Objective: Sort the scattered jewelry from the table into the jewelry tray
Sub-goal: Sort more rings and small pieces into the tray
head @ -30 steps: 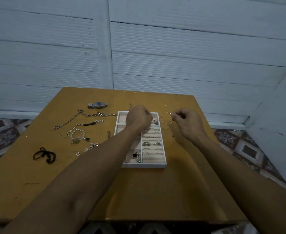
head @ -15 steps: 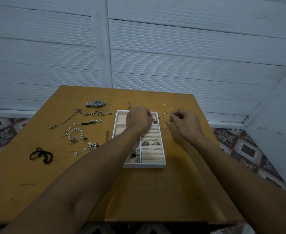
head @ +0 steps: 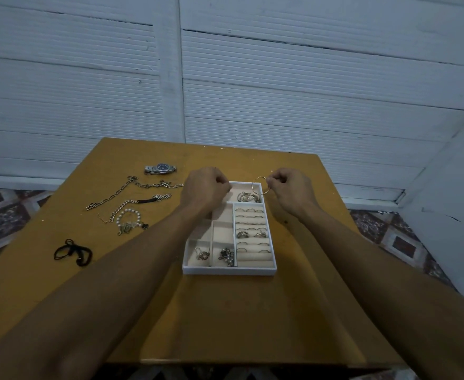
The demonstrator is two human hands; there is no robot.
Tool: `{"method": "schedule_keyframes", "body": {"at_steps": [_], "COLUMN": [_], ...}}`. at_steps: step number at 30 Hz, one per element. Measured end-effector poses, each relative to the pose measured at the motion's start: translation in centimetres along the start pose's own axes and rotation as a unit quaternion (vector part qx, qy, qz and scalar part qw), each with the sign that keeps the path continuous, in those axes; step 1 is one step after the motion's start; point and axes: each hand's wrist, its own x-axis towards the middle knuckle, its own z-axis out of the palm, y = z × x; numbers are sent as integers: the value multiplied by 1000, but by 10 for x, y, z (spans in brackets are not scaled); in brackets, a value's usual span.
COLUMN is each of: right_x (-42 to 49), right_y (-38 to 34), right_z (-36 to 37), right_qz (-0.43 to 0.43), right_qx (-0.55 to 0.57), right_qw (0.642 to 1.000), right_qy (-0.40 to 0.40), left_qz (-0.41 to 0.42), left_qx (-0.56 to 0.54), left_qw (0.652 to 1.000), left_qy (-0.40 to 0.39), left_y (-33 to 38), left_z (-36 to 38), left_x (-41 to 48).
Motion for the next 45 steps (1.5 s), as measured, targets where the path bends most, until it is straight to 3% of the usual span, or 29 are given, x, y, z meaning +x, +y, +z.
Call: {"method": "schedule_keyframes", "body": {"at_steps": [10, 19, 24, 38, 45], "right_x": [10, 5, 6, 6, -7], "right_y": [-3, -1, -2, -9, -29], "right_z": [18, 25, 27, 24, 28], "right_qz": [1, -96, -88, -96, -111], "right_qx": [-52, -207, -257, -291, -228], "right_qw": [998, 972, 960, 949, 965], "right_qy": [-42, -56, -63, -78, -61], "left_qz": [26, 33, 22, 1, -14], "left_qx": [19, 60, 67, 64, 50], "left_qw": [999, 998, 997, 998, 998], "left_qy": [-4, -10, 2, 19, 17], "left_y": [-40, -54, -63, -86, -94], "left_z": [-54, -77, -94, -122, -133], "left_x": [-29, -43, -49, -68, -86]}}
